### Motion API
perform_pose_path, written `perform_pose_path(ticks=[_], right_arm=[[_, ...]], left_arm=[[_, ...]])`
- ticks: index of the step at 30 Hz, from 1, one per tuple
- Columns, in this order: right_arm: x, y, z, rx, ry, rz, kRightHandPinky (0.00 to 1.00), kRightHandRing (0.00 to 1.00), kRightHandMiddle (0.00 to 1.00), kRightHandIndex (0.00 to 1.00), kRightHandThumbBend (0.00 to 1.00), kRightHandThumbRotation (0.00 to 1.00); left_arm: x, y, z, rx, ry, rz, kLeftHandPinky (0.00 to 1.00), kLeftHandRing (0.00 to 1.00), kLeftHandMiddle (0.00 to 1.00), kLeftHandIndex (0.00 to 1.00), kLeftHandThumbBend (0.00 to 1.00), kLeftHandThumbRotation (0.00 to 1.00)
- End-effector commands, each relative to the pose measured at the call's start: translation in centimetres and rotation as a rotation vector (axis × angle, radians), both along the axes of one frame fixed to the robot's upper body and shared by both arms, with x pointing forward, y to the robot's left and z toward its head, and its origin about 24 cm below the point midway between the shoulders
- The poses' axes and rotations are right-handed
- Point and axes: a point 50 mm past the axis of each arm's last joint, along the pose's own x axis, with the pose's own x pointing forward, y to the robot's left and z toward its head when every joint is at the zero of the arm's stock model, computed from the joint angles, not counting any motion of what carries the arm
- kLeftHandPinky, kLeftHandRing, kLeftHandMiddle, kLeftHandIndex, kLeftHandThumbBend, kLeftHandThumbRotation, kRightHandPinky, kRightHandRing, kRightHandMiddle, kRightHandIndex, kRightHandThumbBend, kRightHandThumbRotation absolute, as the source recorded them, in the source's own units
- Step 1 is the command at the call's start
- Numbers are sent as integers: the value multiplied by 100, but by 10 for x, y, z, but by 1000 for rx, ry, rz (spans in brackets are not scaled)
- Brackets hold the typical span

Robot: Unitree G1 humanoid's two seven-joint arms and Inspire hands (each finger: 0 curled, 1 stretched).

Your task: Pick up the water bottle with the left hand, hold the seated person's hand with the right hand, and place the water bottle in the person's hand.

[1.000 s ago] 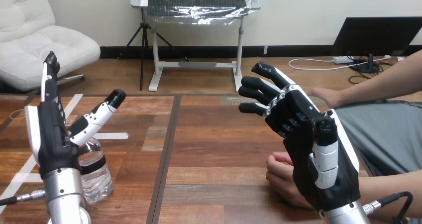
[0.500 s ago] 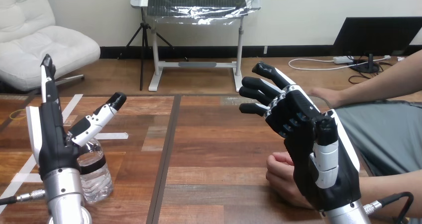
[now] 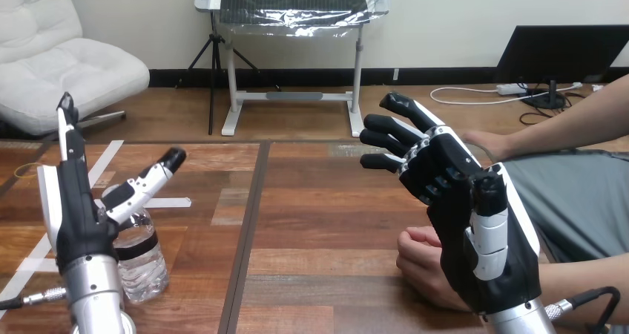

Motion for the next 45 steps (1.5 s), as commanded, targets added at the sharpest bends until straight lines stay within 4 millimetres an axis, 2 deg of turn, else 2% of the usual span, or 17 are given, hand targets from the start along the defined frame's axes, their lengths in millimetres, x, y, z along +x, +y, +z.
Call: perform_pose_path(ticks=[1, 13, 22, 45], right_arm=[[4, 0, 16, 11, -75, 8, 75, 82, 83, 87, 76, 100], [4, 0, 16, 9, -78, 8, 76, 82, 83, 88, 75, 100], [5, 1, 16, 16, -77, 13, 76, 82, 83, 88, 75, 100], [5, 1, 16, 10, -79, 12, 76, 82, 83, 87, 76, 100]], left_arm=[[5, 0, 16, 32, -55, -26, 99, 99, 100, 100, 92, 19], [-1, 4, 16, 72, -25, -17, 99, 99, 100, 100, 95, 13], [-4, 6, 18, 114, 9, -7, 99, 99, 100, 100, 99, 13], [-7, 10, 18, 133, 73, 3, 87, 95, 98, 100, 99, 9]])
